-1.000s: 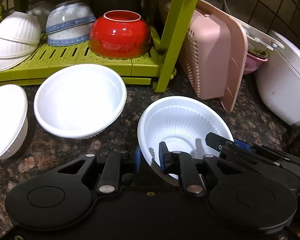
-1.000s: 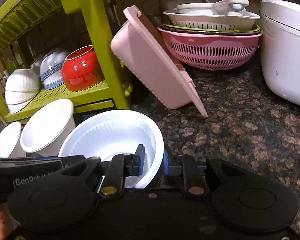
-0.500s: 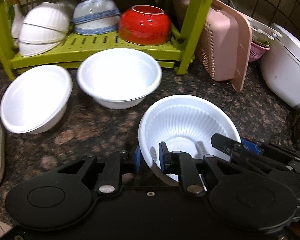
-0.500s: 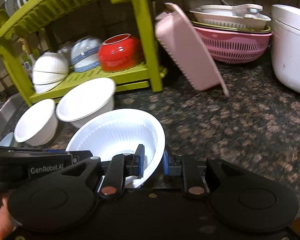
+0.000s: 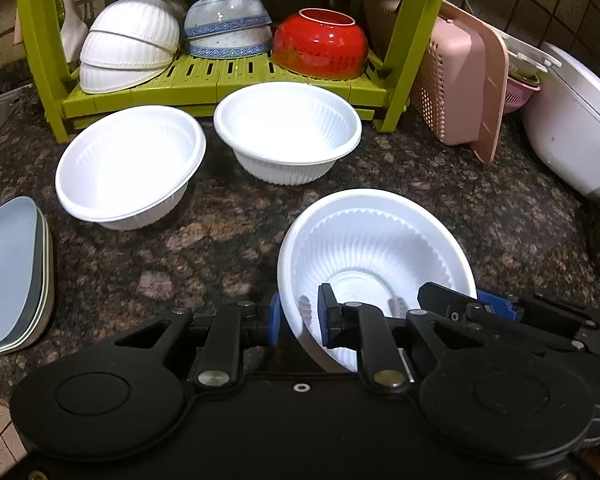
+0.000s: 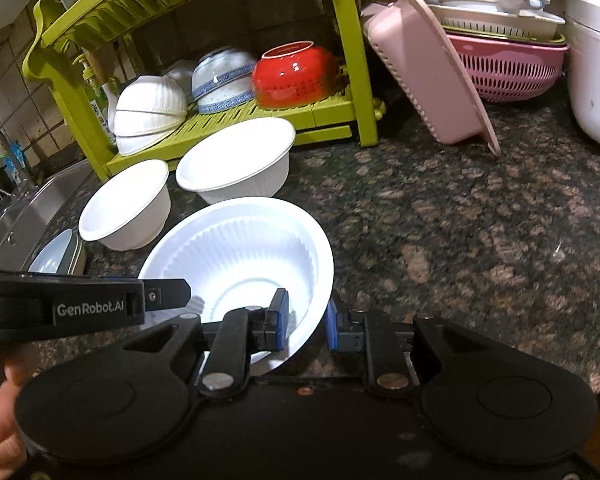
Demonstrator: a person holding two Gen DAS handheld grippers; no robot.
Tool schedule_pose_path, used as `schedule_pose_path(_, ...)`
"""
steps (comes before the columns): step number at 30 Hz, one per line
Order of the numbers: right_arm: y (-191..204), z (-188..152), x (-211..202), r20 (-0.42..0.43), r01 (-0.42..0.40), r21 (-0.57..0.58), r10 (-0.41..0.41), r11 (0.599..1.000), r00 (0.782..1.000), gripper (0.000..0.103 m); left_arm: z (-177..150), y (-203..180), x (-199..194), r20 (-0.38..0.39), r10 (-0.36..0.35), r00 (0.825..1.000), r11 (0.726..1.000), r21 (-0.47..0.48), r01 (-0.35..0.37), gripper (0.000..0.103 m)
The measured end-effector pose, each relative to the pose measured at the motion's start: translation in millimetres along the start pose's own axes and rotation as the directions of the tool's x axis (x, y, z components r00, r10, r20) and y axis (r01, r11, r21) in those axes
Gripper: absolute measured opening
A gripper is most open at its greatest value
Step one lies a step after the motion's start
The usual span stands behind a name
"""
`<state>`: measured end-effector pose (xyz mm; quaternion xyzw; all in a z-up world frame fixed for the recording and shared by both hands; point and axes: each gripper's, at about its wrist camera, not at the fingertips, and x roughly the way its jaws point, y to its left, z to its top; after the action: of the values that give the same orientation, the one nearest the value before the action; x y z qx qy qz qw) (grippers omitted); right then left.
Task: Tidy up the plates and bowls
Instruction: 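Lift the white bowl with both tools and carry it toward the green dish rack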
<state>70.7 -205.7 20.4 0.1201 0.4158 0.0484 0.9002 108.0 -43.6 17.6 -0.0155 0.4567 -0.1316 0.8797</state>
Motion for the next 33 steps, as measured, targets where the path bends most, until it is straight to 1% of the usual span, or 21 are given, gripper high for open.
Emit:
schedule_pose_path(6, 4.4, -3.1, 3.1, -0.018, -0.022, -0.015, 0.022, 1.0, 1.0, 0.021, -5.8, 8.6, -3.5, -0.003, -0.004, 1.0, 1.0, -0.012, 0.004, 0.025)
schedule_pose_path(11, 9.4, -1.6, 4.8, -0.007, -0.014, -0.039, 0.014, 0.999, 1.0, 0.022, -6.6, 11.9, 2.2, -0.006, -0.006, 1.0, 1.0, -0.018, 0.006, 0.025)
schedule_pose_path(17, 10.2, -0.7, 6.2, -0.007, -0.007, -0.046, 0.007, 0.999, 1.0, 0.023, -7.1, 13.2, 3.7, 0.004, -0.005, 1.0, 1.0, -0.02, 0.005, 0.035)
schedule_pose_path(19, 9.6, -0.5, 7.2, -0.006, -0.001, -0.041, 0.001, 0.999, 1.0, 0.023, -7.4, 14.3, 3.1, 0.009, -0.007, 1.0, 1.0, -0.024, 0.007, 0.048)
schedule_pose_path(21, 8.8, -0.2, 8.2, -0.007, 0.002, -0.037, -0.002, 0.999, 1.0, 0.023, -7.6, 14.9, 1.9, 0.025, -0.001, 1.0, 1.0, -0.03, 0.001, 0.049)
schedule_pose_path(23, 8.3, -0.3, 8.7, -0.006, 0.003, -0.033, -0.003, 0.999, 1.0, 0.027, -7.1, 15.4, 1.8, 0.032, 0.009, 0.999, 0.999, -0.031, -0.008, 0.05)
schedule_pose_path(27, 8.9, -0.9, 8.7, -0.005, 0.003, -0.034, -0.003, 0.999, 1.0, 0.031, -6.4, 16.8, 5.0, 0.022, 0.014, 1.0, 0.999, -0.043, -0.013, 0.05)
schedule_pose_path(29, 8.9, -0.9, 8.9, -0.003, 0.003, -0.034, -0.003, 0.999, 1.0, 0.035, -6.5, 16.8, 6.6, 0.018, 0.018, 1.0, 0.999, -0.045, -0.017, 0.05)
schedule_pose_path(33, 9.7, -0.2, 8.6, 0.006, -0.001, -0.034, 0.001, 0.999, 1.0, 0.041, -7.2, 16.5, 6.6, 0.019, 0.023, 1.0, 0.999, -0.045, -0.022, 0.05)
